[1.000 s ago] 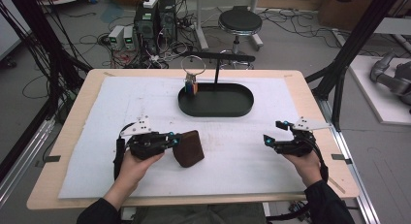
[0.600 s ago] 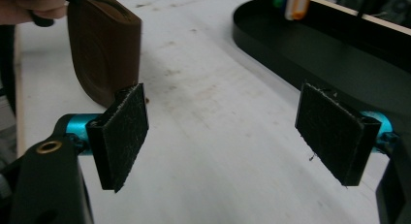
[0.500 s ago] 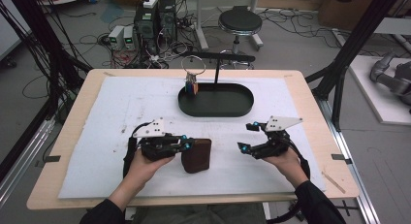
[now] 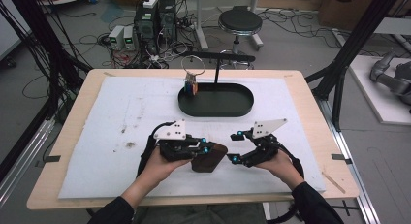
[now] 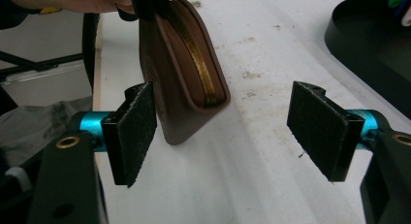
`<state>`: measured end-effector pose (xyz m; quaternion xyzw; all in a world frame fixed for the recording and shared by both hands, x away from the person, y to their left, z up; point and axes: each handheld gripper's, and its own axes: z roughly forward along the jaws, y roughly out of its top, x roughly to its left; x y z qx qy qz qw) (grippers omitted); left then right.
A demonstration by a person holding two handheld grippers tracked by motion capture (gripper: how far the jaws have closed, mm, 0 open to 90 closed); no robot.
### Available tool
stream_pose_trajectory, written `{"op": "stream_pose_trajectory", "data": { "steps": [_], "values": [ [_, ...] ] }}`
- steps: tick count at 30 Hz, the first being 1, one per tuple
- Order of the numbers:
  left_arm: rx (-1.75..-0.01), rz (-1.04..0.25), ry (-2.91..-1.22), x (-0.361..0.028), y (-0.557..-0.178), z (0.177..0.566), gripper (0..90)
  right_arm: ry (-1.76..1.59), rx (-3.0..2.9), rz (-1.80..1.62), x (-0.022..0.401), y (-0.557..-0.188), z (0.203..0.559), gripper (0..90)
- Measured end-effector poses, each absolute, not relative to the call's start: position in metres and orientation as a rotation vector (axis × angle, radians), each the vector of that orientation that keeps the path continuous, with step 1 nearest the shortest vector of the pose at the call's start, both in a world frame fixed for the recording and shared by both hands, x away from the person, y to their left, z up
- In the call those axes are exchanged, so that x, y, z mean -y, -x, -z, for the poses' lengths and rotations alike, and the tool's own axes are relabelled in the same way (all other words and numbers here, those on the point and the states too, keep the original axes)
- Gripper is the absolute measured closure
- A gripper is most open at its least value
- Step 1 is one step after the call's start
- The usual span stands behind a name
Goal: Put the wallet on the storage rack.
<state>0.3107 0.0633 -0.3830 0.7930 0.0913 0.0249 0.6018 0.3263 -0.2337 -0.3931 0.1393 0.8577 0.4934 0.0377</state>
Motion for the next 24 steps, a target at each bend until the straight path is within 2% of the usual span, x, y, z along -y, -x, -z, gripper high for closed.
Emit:
{"op": "stream_pose_trajectory", "data": {
  "steps": [10, 14, 16, 18, 24],
  "values": [
    [-0.161, -0.032, -1.842, -0.043, -0.31, 0.384, 87.0, -0.356, -2.717, -1.45, 0.222, -0.322, 0.399, 38.8],
    [-0.15, -0.042, -1.843, -0.042, -0.31, 0.384, 86.8, -0.3, -2.742, -1.417, 0.219, -0.32, 0.401, 54.8],
    [-0.159, -0.05, -1.834, -0.044, -0.31, 0.384, 85.8, -0.292, -2.736, -1.419, 0.219, -0.319, 0.401, 59.0],
    [-0.174, -0.055, -1.828, -0.048, -0.311, 0.383, 80.8, -0.287, -2.742, -1.43, 0.221, -0.319, 0.401, 62.8],
    [-0.202, -0.078, -1.833, -0.067, -0.313, 0.383, 61.4, -0.279, -2.757, -1.431, 0.225, -0.32, 0.402, 64.7]
  ]
}}
